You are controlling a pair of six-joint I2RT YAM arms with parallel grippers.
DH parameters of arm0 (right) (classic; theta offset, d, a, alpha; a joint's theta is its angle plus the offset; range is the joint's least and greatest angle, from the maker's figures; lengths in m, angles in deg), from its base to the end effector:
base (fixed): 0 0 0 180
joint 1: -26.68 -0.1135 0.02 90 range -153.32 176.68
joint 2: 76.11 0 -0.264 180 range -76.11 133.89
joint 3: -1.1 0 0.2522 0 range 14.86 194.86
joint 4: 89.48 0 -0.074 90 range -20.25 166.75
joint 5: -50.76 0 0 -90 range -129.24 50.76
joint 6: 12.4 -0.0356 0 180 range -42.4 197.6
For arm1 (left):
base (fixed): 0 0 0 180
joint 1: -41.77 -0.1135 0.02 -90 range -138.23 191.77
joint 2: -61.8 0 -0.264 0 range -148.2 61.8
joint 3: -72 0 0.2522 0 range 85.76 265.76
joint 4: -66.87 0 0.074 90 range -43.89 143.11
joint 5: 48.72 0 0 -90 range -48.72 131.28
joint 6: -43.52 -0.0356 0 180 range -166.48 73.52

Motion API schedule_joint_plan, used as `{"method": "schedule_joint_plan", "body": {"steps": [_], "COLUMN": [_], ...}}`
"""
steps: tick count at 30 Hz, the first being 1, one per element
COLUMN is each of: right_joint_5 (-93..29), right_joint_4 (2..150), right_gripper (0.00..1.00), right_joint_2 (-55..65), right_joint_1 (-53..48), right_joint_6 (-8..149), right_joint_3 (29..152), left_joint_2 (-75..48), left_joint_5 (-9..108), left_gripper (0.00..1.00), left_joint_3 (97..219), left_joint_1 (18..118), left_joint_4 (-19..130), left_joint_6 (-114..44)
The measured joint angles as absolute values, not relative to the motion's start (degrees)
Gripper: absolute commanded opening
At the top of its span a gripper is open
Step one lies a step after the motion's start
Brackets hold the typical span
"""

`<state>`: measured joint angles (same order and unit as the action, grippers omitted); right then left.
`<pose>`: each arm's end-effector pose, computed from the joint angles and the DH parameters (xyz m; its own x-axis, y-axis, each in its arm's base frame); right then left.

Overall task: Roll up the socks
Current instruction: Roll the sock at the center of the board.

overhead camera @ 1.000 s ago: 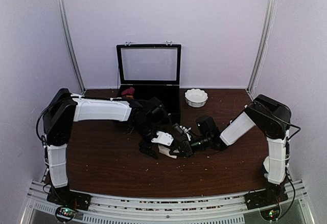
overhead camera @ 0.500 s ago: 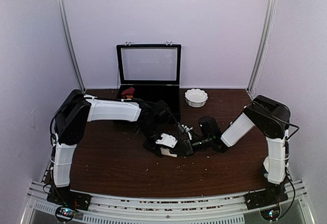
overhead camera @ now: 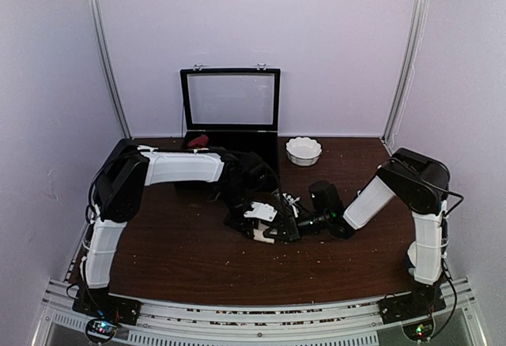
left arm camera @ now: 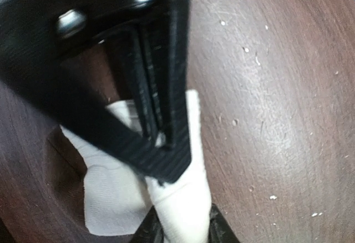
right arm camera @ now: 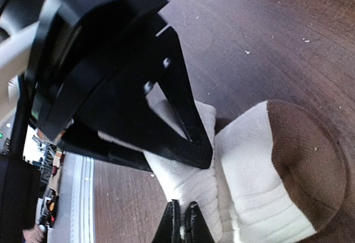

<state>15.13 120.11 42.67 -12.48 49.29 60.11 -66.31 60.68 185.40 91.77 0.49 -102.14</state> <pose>0.2577 0.2472 0.0794 -0.7760 -0.2757 -0.5673 -0.6187 0.1576 0.7697 0.2760 -0.3474 0.1509 0.2657 0.8950 -0.3583 0.9506 -0.3051 -0.0572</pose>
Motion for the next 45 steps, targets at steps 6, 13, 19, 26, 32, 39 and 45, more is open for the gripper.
{"method": "schedule_joint_plan", "body": {"steps": [6, 13, 19, 26, 32, 39, 45], "right_joint_5": [11.08, 6.95, 2.93, -16.2, -42.8, -54.03, -59.76], "right_joint_4": [120.22, 121.86, 124.79, 119.1, 113.0, 117.81, 115.61], "right_gripper": [0.08, 0.41, 1.0, 1.0, 1.0, 0.83, 0.71], "right_joint_2": [40.94, 38.63, 33.82, 23.57, 7.37, 2.15, 9.99], "right_joint_1": [-13.2, -14.38, -15.93, -21.07, -30.51, -29.42, -41.22], "right_joint_6": [51.5, 52.24, 53.18, 56.37, 53.51, 50.69, 70.66], "right_joint_3": [57.8, 54.15, 50.01, 42.41, 31.89, 25.84, 37.36], "left_joint_2": [-68.8, -70.53, -71.34, -72.69, -75.43, -78.46, -82.86], "left_joint_5": [66.47, 69.21, 70.5, 73.47, 76.55, 79.06, 82.91], "left_gripper": [0.16, 0.14, 0.14, 0.11, 0.08, 0.0, 0.0], "left_joint_3": [188.52, 190.23, 190.91, 192.15, 195.63, 199.06, 203.76], "left_joint_1": [89.59, 89.11, 88.45, 86.98, 85.78, 85.48, 84.82], "left_joint_4": [-2.83, -5.54, -6.59, -9.17, -14.02, -21.98, -29.87], "left_joint_6": [-99.49, -97.66, -96.19, -95.58, -95.63, -95.67, -95.6]}}
